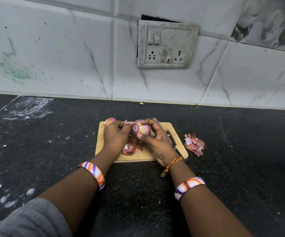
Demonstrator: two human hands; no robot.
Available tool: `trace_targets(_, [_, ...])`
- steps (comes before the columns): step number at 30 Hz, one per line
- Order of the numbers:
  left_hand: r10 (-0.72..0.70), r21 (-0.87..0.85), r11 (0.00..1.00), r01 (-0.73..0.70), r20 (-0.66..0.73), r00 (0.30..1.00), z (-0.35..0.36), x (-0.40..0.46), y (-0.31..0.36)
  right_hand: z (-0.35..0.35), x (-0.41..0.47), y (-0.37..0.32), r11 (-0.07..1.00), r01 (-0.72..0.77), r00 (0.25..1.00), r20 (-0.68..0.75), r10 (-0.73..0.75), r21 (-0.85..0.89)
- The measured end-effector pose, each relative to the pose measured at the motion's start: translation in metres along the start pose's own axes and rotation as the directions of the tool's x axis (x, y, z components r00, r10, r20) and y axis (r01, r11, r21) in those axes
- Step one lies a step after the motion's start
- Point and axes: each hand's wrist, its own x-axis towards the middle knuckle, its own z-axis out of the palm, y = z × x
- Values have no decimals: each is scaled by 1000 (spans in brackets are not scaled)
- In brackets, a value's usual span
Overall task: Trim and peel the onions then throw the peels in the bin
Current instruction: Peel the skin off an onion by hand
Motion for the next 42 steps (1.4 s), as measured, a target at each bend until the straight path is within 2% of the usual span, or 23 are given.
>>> trace_targets(6, [-77,-109,991,73,-29,997,1,6,-6,-2,2,3,990,-40,999,40,35,133])
trace_targets(9, [-75,-145,987,74,-5,997,0,6,-7,-3,2,3,981,-52,999,7,52,185])
trace_targets(12, [-15,-272,961,48,121,992,0,0,-3,-5,4,7,957,-54,995,-63,75,286])
trace_targets(14, [76,-220,975,-31,199,977,1,-1,-3,-5,6,10,961,-34,992,-105,65,273])
trace_targets(16, [141,-173,979,-104,218,966,0,-3,-1,-3,6,9,970,-31,990,-125,63,242])
trace_targets(23, [101,-228,970,-77,97,990,0,0,-6,1,2,2,971,-58,986,-136,91,234])
trace_targets(27, [17,-280,960,-16,-1,1000,0,5,-8,0,-1,-2,936,-95,987,-91,133,339])
trace_targets(32, [20,-186,983,4,129,991,0,8,-12,0,-1,-6,874,-119,974,-116,195,471])
trace_targets(37, [98,-157,985,-67,197,975,0,3,-7,-1,1,-4,838,-89,961,-176,215,538])
trace_targets(40, [140,-158,983,-96,303,943,0,-4,-1,-2,2,-3,837,-87,957,-189,222,541])
trace_targets(42, [162,-98,986,-137,331,930,0,-7,1,-3,3,-2,847,-96,957,-186,223,522])
